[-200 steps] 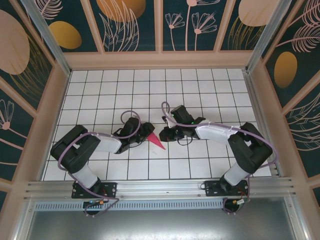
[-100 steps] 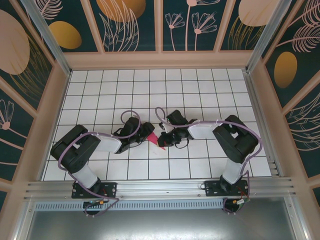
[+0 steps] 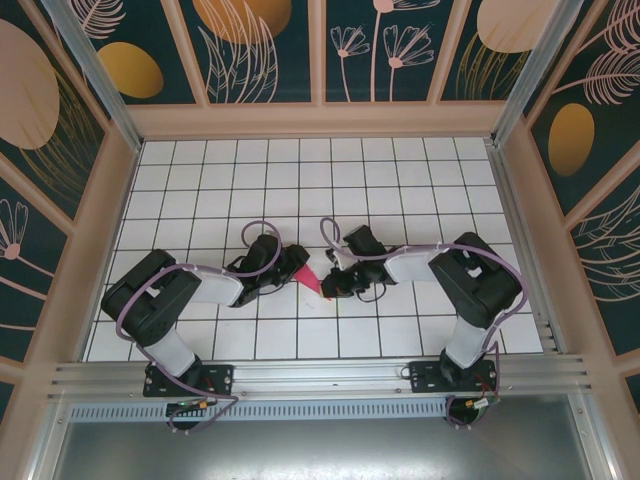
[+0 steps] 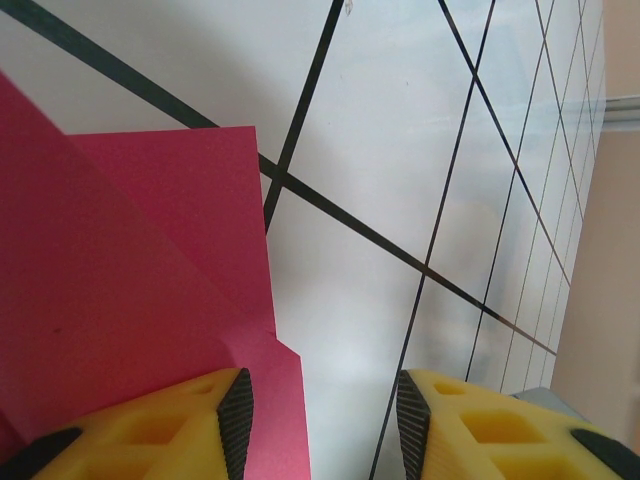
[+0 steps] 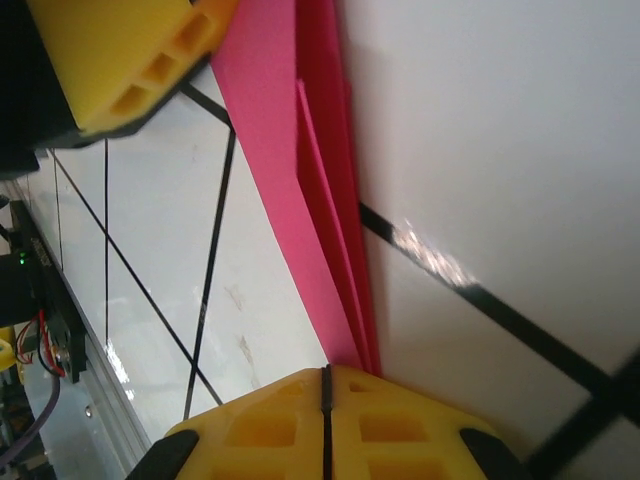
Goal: Fold a paper plane with a square sheet of paper (pick it up from the middle)
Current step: Fold the wing for the fifth time at the center of the table.
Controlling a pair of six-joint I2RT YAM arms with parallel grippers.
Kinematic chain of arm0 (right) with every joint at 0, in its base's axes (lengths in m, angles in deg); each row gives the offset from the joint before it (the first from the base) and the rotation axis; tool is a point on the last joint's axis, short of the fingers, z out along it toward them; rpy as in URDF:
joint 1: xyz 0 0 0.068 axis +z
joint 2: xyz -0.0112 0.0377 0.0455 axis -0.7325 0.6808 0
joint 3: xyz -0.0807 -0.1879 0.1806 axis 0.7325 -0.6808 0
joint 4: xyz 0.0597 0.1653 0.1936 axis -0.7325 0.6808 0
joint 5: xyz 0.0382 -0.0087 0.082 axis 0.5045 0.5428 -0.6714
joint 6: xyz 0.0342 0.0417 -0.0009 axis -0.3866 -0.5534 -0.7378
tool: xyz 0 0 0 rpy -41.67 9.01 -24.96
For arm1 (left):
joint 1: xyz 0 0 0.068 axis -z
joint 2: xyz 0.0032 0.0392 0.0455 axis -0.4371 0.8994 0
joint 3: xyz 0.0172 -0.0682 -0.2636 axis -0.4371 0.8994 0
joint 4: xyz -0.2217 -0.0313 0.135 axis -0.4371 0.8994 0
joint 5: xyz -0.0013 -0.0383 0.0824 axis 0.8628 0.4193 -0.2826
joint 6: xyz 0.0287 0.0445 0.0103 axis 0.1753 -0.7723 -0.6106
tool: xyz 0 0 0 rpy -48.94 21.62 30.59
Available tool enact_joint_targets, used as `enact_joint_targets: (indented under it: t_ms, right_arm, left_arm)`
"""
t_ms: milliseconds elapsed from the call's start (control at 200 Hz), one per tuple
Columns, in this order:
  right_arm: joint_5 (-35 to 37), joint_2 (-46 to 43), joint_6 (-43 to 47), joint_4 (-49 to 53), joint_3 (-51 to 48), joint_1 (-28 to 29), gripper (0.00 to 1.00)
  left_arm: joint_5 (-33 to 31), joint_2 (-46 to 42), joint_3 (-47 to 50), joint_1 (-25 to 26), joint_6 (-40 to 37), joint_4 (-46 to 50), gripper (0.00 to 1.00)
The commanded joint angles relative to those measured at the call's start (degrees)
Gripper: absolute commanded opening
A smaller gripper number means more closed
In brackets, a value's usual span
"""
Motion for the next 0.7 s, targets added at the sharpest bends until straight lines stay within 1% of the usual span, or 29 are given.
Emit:
enact_joint_targets:
  t_ms: [0, 180, 265, 365, 465, 525, 605, 695]
  right_arm:
    - [-1.69, -1.9, -1.02, 4.94, -3.3, -0.55, 0.09]
    - [0.53, -4.89, -1.43, 5.73, -6.69, -0.7, 0.09]
    - [-0.17, -5.48, -1.34, 5.91, -4.38, -0.62, 0.09]
    - [0.39, -9.31, -1.24, 6.45, -1.2, -0.7, 0.08]
    - [-1.16, -11.89, -1.68, 3.94, 0.64, -0.68, 0.08]
    - [-2.61, -10.11, -2.49, 1.72, 2.18, -0.59, 0.08]
    - [-3.66, -5.34, -2.36, 1.3, 5.21, -0.27, 0.08]
    - [-3.29, -0.53, -2.57, 0.06, 7.73, 0.28, 0.08]
  left_arm:
    - [-2.22, 2.29, 1.37, -0.86, -0.18, 5.7, 0.46]
    - [-2.39, 2.16, 1.57, -0.86, -0.26, 5.36, 0.46]
    - [-1.69, 2.39, 1.03, -0.9, -1.02, 5.01, 0.46]
    - [-1.34, 2.16, 0.36, -0.92, -2.0, 5.7, 0.46]
    - [-1.31, 1.9, 0.33, -0.86, -2.4, 5.4, 0.46]
    - [-1.17, 2.2, 0.23, -0.9, -2.26, 5.12, 0.46]
    - [-0.9, 2.28, 0.23, -0.85, -2.33, 4.83, 0.46]
    - [-0.91, 2.03, 0.5, -0.88, -2.19, 4.58, 0.46]
